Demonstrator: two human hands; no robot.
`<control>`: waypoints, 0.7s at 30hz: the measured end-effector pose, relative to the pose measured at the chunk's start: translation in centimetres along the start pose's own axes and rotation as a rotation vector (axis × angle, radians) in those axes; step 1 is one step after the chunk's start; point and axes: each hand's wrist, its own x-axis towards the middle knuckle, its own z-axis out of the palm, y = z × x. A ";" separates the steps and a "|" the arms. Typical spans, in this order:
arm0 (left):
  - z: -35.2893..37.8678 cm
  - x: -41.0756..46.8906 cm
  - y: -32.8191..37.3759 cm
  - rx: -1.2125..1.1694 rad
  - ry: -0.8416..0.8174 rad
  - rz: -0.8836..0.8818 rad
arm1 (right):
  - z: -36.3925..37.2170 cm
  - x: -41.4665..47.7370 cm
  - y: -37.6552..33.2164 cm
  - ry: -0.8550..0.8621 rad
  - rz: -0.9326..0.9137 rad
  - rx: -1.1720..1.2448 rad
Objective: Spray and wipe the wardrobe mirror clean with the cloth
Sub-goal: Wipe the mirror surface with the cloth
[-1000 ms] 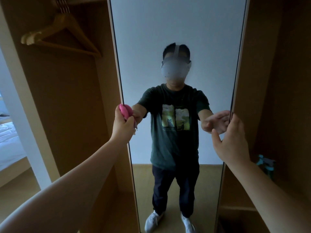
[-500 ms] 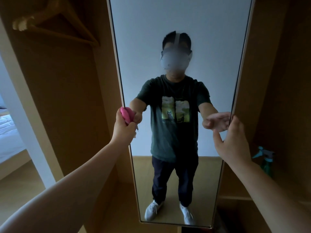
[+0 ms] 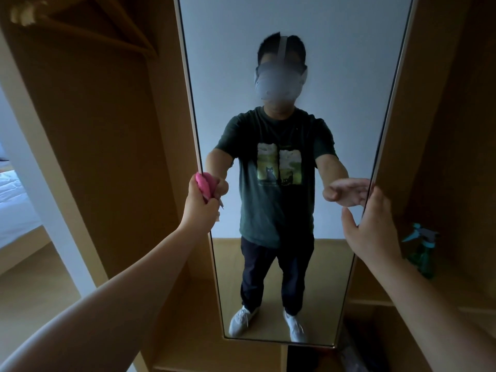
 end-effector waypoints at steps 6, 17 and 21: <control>0.3 -0.8 -1.7 0.003 -0.023 -0.021 | 0.3 -0.9 0.2 -0.021 0.029 0.010; 1.4 -3.0 -4.8 -0.011 -0.044 0.007 | 1.5 -2.9 1.4 -0.074 0.081 -0.028; 1.6 -3.6 -5.9 -0.031 -0.070 -0.036 | 2.0 -3.7 2.0 -0.099 0.106 -0.041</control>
